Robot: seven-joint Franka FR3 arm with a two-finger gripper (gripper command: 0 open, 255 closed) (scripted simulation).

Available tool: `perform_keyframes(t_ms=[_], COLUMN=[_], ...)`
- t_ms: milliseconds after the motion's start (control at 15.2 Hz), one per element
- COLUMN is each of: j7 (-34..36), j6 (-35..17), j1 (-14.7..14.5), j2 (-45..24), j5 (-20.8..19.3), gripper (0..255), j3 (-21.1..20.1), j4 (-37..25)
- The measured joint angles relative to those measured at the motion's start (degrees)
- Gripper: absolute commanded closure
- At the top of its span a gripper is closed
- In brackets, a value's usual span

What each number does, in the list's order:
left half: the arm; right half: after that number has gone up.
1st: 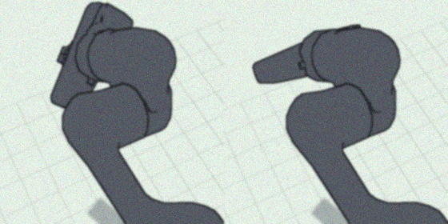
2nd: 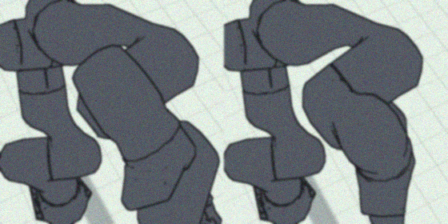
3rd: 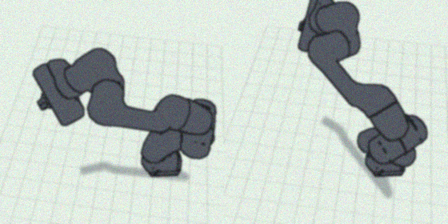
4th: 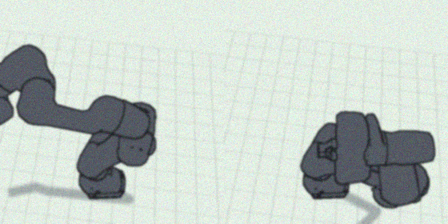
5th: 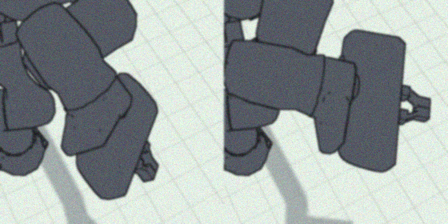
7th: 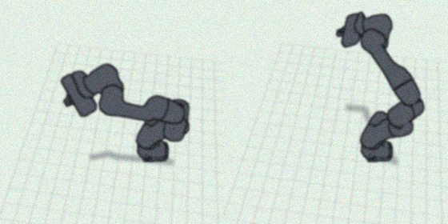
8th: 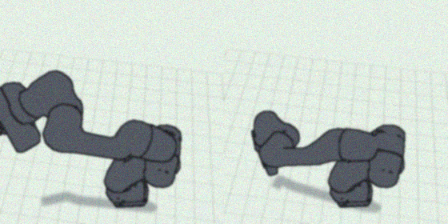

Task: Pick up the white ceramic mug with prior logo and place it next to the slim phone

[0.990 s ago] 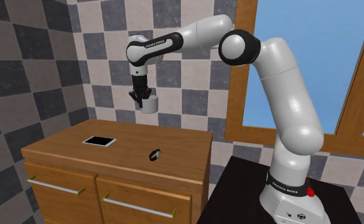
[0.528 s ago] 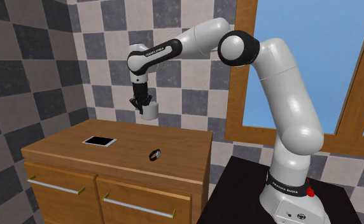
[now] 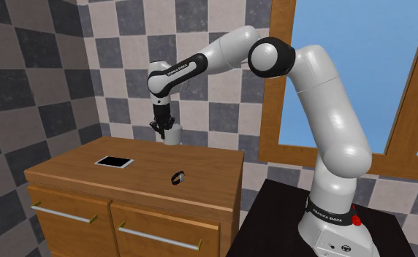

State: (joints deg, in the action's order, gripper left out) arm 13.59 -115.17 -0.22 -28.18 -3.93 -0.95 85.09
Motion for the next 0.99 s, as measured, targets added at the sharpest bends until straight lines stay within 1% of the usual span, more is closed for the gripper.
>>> perform_keyframes(t_ms=[528, 924, 990], j7=[0.37, 0.36, 0.36], j6=[-5.11, -5.69, -5.7], j1=[-0.03, 0.01, 0.01], j2=[-1.78, -2.09, -2.09], j5=[-0.18, -0.2, -0.2], gripper=[255, 255, 0], j3=[0.06, 0.08, 0.08], j4=[3.34, 3.59, 3.59])
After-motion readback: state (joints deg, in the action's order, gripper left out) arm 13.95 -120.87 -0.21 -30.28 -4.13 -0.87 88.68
